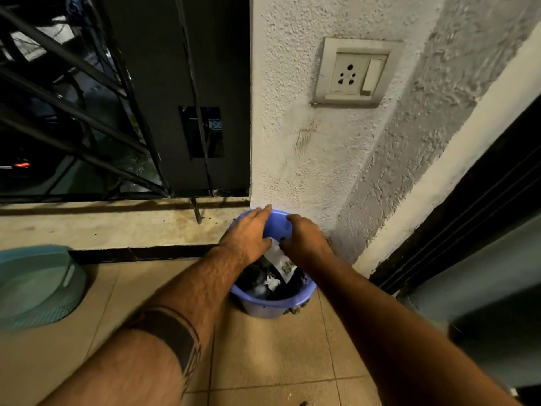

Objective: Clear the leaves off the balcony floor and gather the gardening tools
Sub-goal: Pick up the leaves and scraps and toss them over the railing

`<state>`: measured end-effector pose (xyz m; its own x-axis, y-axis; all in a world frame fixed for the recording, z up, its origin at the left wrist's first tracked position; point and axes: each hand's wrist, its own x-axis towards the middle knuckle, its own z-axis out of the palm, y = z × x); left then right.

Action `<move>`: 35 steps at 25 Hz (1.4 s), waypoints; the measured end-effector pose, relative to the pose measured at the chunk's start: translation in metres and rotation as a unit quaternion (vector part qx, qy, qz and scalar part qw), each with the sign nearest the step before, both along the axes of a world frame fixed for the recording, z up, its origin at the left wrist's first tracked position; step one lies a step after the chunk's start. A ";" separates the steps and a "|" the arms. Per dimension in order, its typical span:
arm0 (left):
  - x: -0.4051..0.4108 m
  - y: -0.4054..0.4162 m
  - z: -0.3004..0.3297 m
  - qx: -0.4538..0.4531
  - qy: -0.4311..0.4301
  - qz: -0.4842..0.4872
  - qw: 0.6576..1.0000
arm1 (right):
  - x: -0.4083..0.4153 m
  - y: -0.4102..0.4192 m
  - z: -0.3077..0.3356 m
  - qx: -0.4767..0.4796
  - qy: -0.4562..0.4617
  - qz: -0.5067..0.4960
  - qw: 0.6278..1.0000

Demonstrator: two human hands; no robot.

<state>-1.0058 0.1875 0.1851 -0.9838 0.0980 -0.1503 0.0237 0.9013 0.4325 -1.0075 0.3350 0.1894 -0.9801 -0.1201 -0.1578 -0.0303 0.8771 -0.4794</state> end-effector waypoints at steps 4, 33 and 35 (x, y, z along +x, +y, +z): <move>0.021 -0.009 0.085 -0.045 0.014 0.007 0.999 | 0.017 0.003 0.084 0.023 0.012 0.052 0.998; 0.468 -0.219 0.820 0.014 0.190 0.426 0.884 | 0.261 -0.211 0.820 -0.159 0.132 0.377 0.903; 0.519 -0.235 0.813 0.014 0.184 0.470 0.863 | 0.296 -0.247 0.816 -0.160 0.123 0.427 0.881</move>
<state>-0.4865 -0.0480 0.9980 -0.6108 -0.7715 0.1778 -0.5728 0.5856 0.5736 -0.7111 0.0883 1.0057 -0.5105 -0.8306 0.2224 -0.7516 0.3054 -0.5846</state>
